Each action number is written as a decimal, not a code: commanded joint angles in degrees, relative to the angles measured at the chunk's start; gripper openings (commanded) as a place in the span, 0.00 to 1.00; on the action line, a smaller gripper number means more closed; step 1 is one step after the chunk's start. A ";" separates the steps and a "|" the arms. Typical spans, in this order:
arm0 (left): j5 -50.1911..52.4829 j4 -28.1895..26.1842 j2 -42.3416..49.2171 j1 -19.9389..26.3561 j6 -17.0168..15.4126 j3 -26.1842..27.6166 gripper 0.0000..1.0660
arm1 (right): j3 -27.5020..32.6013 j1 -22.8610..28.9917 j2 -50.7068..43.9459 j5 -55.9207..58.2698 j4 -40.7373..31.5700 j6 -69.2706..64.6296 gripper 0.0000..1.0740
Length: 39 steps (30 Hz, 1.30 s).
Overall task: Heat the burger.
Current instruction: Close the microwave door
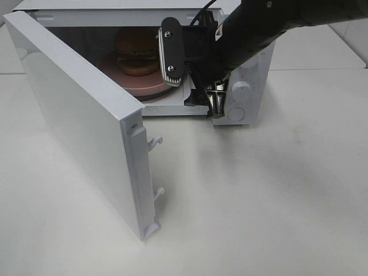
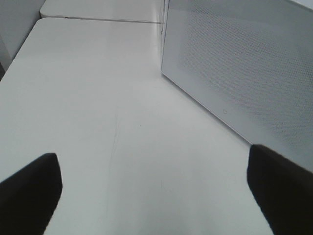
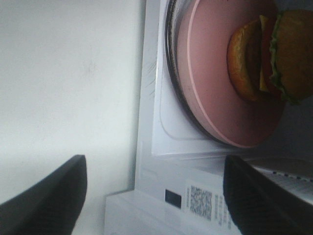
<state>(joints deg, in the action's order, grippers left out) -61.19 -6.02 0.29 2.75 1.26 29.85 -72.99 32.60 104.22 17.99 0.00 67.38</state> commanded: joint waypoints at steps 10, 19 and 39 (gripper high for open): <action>-0.17 -0.40 0.86 0.17 0.00 -0.11 0.91 | 12.95 -0.57 -13.52 -0.34 0.00 -3.55 0.70; -0.17 -0.40 0.86 0.17 0.00 -0.11 0.91 | 21.49 -0.57 -23.03 -0.23 0.00 -12.03 0.70; -0.17 -0.40 0.86 0.17 0.00 -0.11 0.91 | 34.84 -0.57 -41.37 15.53 2.58 -58.44 0.70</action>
<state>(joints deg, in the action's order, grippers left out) -61.19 -6.02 0.29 2.75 1.26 29.85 -38.39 32.31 64.11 30.48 1.32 13.12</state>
